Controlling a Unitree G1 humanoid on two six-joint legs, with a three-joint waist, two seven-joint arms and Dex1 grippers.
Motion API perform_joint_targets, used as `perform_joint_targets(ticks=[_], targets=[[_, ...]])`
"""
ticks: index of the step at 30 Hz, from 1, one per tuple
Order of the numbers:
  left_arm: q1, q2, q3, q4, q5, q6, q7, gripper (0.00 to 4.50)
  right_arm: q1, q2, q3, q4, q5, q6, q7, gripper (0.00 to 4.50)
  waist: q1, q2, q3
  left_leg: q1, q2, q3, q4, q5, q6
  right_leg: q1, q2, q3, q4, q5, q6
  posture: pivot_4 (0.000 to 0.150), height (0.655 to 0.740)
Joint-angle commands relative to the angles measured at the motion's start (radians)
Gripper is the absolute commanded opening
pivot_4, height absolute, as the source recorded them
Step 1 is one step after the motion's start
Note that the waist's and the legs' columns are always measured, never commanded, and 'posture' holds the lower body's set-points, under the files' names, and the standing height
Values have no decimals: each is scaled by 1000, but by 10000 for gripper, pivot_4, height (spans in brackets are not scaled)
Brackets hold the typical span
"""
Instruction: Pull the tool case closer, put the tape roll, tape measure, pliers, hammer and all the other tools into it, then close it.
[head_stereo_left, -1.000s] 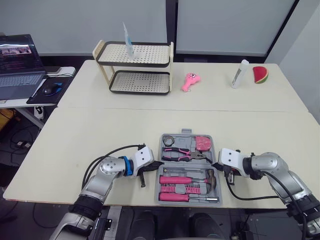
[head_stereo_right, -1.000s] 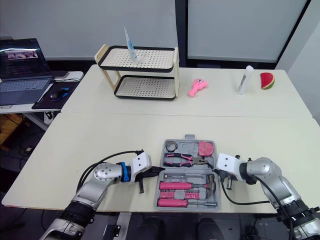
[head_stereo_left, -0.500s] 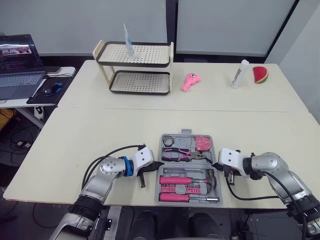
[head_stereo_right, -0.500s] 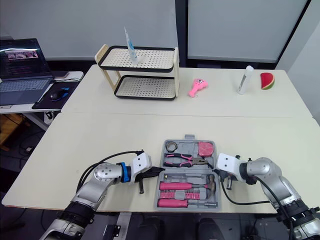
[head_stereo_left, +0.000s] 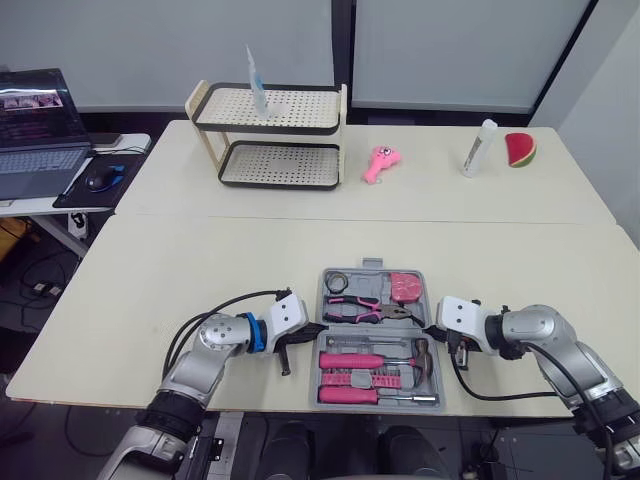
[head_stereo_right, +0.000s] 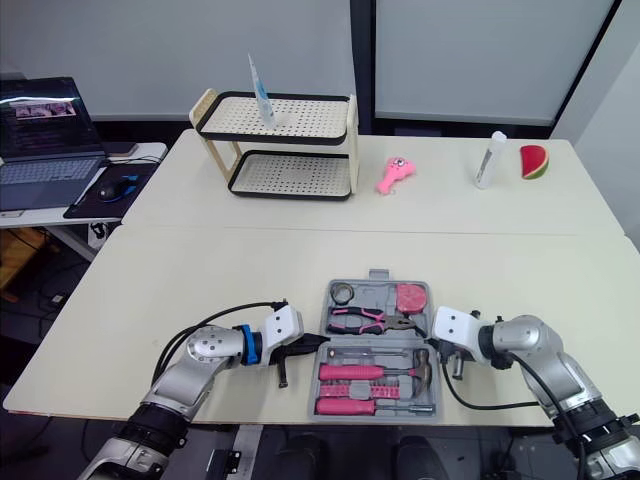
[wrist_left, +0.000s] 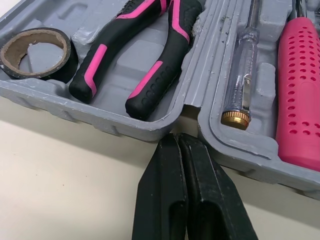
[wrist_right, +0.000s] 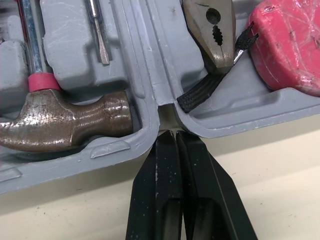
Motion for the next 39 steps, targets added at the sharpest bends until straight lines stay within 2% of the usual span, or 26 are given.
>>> perform_joint_targets(ticks=[1,6,10,14,17,25,33,39], targets=[[24,54,43,-14,-18,-15,-7,497,39,-56,-54,-25,6,22,-8,0,0,0,0,0,0,0,0,0,0,0,0,0,0,0,0,1500,7290],[58,144,118,-44,-70,-28,-21,497,102,-96,-149,-82,43,41,-40,0,-1,0,0,0,0,0,0,0,0,0,0,0,0,0,0,1500,7290],[107,191,137,-259,-188,58,-109,497,164,-97,-216,-169,61,97,-84,0,1,0,0,-1,1,0,-1,0,0,-1,-1,1,0,0,0,1500,7290],[133,209,69,-486,-246,156,-166,497,242,-74,-274,-259,144,146,-76,0,7,0,0,-1,0,-1,0,0,0,2,-1,2,-2,0,0,1500,7290],[122,195,6,-539,-230,182,-173,497,260,-64,-271,-283,150,156,-102,0,3,0,0,0,0,-1,0,0,0,3,0,2,-3,0,0,1500,7290],[33,98,-206,-409,-69,107,-172,497,258,-33,-241,-304,155,189,-159,0,3,0,0,0,0,-2,-1,0,0,4,1,1,-4,0,0,1500,7290],[-15,30,-280,-289,11,54,-158,497,246,-22,-249,-301,175,197,-190,0,3,0,0,0,0,-2,0,0,0,5,1,1,-4,0,0,1500,7290],[-29,22,-295,-233,60,26,-143,497,219,-6,-262,-305,211,263,-208,0,2,0,0,0,0,-2,0,0,0,5,1,1,-4,0,0,1500,7290]])
